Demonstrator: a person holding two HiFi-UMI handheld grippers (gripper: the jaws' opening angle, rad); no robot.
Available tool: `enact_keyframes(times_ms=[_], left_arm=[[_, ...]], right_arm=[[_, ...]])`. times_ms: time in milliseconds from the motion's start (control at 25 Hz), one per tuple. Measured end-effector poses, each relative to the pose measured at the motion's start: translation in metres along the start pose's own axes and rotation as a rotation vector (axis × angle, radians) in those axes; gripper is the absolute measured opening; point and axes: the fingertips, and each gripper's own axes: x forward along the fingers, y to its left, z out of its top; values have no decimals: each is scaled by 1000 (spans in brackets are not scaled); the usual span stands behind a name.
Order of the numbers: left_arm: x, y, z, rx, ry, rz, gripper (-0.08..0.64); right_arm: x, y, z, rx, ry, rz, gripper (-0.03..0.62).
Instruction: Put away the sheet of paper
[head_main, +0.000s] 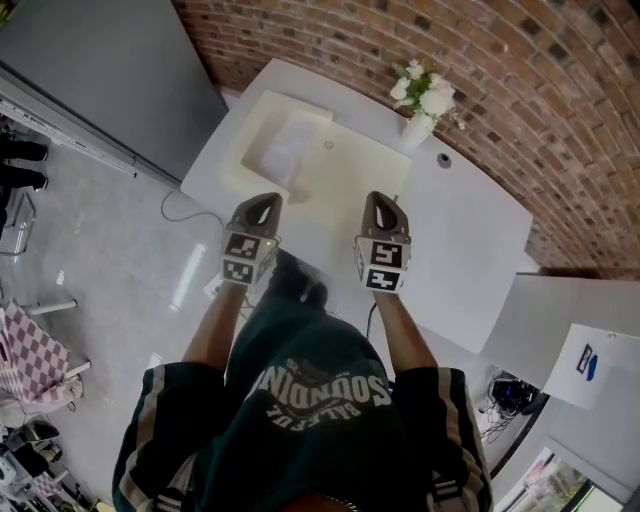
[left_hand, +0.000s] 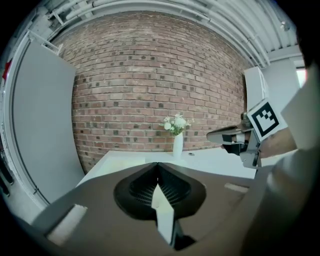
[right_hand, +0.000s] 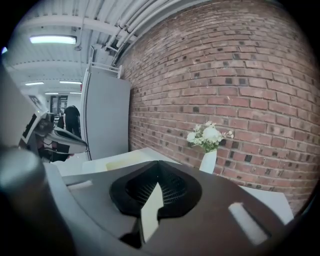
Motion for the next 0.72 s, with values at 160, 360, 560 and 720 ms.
enact_keyframes(times_ms=[160,360,560,720], left_arm=[[-3,-3,4,5,-6,2,11],[-5,-8,7,9,-15,0,11],[-1,-10,6,10,-12,-5,11],[-1,-14,2,2,-7,-9,11]], right_arm=[[-16,-2,7,11,-35,-5,0],[-25,-6,6,35,-48,-10,0],[-27,-8,6,30,-48,-14,0],[-27,-6,2,31,-36,-9,0]])
